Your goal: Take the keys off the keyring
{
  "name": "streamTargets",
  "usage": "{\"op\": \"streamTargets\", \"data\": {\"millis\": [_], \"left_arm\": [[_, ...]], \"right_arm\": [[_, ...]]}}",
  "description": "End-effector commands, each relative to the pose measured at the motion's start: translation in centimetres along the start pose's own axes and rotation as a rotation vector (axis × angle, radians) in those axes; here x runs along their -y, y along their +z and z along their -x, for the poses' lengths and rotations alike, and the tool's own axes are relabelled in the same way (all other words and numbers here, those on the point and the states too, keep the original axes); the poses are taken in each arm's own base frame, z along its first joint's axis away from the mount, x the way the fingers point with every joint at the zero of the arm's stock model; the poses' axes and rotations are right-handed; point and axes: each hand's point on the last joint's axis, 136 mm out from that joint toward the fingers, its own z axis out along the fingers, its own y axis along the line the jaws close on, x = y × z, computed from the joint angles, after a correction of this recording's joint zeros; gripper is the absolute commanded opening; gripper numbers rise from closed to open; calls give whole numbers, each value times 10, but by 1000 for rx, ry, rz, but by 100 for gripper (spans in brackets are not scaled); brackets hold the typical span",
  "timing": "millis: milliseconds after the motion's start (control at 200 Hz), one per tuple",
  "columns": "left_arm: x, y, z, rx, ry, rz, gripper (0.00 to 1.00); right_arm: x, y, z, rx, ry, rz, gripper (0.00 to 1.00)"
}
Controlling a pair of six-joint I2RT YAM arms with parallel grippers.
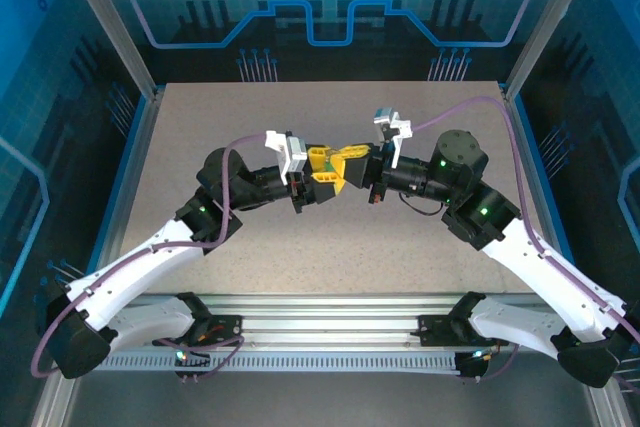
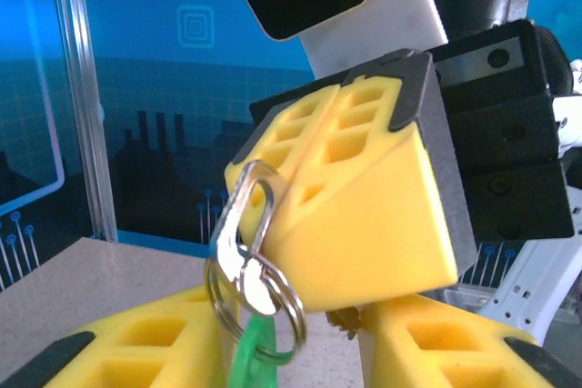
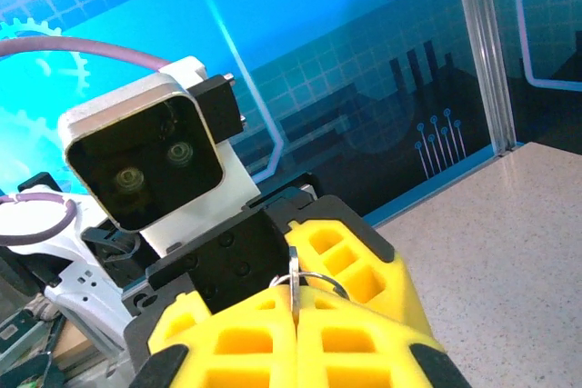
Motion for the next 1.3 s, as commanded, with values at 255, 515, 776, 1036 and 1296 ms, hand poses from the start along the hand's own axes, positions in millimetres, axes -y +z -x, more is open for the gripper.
{"op": "streamTargets", "data": {"millis": [255,515,776,1036,1296], "left_arm": [[-5,-8,26,54,45,63,6],[-8,-7,30,71,41,79,41],[-7,-4,33,75,48,65,39],[-5,-3,31,65,50,52,20],[-3,-10,29,47,60,67,0]], "right_arm": [[-12,-6,-5,-24,15,51,0],[-12,-6,-8,-32,27,62,0],[-14,-7,-11,-49,30,66,0],[-13,-8,-13,-60,34,68,0],[-10,-12,-18,-78,33,54,0]]}}
